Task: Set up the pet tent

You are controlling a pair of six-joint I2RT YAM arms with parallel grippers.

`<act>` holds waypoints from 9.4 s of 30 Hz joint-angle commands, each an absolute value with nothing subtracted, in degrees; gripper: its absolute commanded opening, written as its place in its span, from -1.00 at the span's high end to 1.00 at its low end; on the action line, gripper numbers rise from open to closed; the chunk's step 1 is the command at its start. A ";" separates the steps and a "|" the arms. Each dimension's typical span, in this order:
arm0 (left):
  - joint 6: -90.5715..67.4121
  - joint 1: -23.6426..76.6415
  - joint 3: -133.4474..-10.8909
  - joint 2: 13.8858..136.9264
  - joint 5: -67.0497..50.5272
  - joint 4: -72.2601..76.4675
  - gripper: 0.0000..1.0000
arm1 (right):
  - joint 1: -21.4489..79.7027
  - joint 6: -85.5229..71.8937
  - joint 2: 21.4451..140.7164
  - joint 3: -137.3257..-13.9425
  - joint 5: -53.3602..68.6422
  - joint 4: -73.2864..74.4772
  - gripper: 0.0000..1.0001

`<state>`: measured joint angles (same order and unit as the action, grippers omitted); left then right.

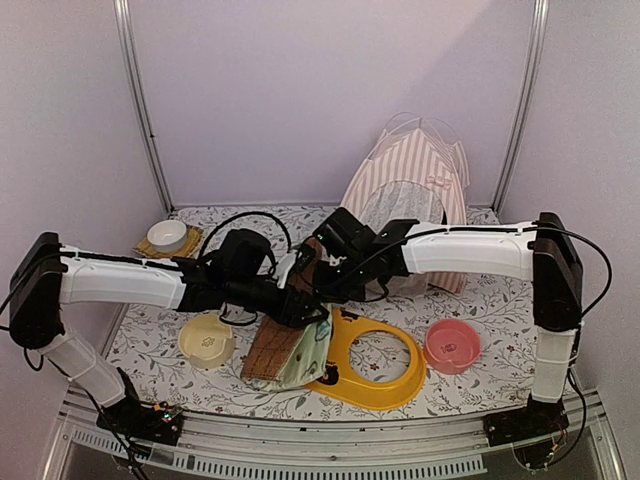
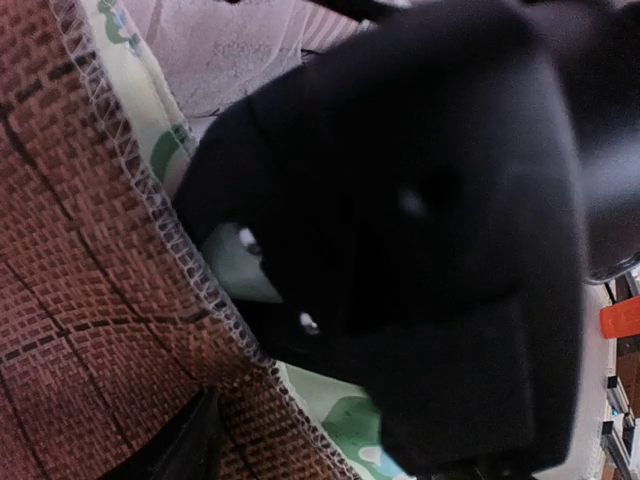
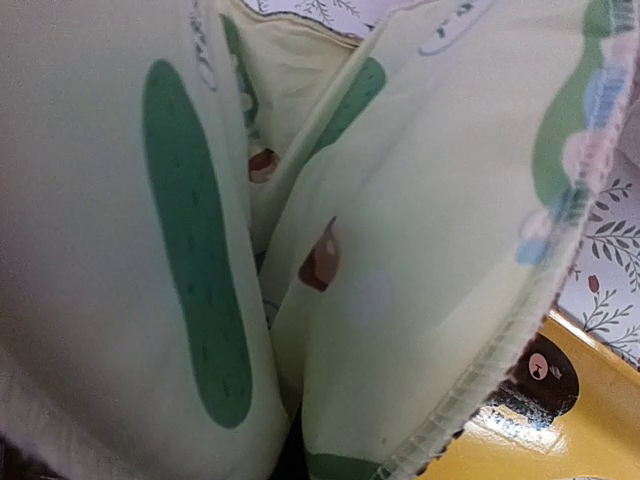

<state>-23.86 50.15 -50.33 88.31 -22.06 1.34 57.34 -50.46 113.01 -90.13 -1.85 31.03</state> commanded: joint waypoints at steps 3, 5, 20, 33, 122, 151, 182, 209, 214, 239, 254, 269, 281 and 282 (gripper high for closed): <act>-23.19 54.19 -50.21 89.10 -22.72 2.09 -0.34 | 57.60 -60.56 116.84 -94.19 -4.53 32.04 1.00; -23.18 54.50 -50.23 88.76 -21.86 1.84 -0.37 | 57.60 -62.55 116.02 -92.70 -3.67 29.85 1.00; -22.88 62.85 -58.95 91.90 6.09 -15.22 -0.46 | 56.94 -74.72 111.19 -89.83 1.74 22.49 1.00; -24.80 67.21 -64.55 97.94 20.12 -25.76 -0.20 | 56.47 -77.70 107.80 -86.26 3.58 18.87 1.00; -19.10 50.43 -60.87 66.96 5.55 -30.18 1.00 | 37.90 -38.39 116.97 -85.39 -23.89 14.64 0.07; -15.62 50.83 -55.43 73.71 -4.98 -15.37 1.00 | 39.13 -25.94 100.79 -101.55 -1.40 34.66 1.00; -14.87 56.03 -60.60 80.19 -17.34 -7.22 1.00 | 44.13 -29.88 108.49 -123.75 12.44 34.00 1.00; -18.90 52.02 -79.61 102.20 -0.56 -8.01 0.93 | 47.67 -34.02 111.21 -119.62 11.10 31.16 1.00; -17.79 51.86 -78.49 103.55 0.32 -6.16 0.52 | 46.94 -33.93 111.91 -116.75 9.36 31.08 1.00; -19.11 55.83 -58.92 78.23 10.37 -8.85 -0.58 | 44.91 -34.72 113.42 -112.66 9.92 29.36 1.00; -22.73 56.11 -46.64 62.97 11.57 -19.16 -0.58 | 44.87 -35.07 113.75 -112.06 11.07 27.94 1.00; -26.00 60.56 -44.12 67.64 11.63 -16.01 0.60 | 45.36 -35.09 111.25 -111.97 12.30 26.72 1.00; -24.12 54.89 -62.12 86.22 15.40 -10.41 1.00 | 46.84 -35.07 111.16 -111.53 12.95 26.64 1.00; -24.25 54.39 -63.60 87.63 14.71 -10.23 1.00 | 46.90 -35.07 111.24 -111.53 13.07 26.63 1.00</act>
<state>-25.06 56.86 -57.56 83.90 14.44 -15.07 46.19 -34.94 112.84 -111.92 12.08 28.03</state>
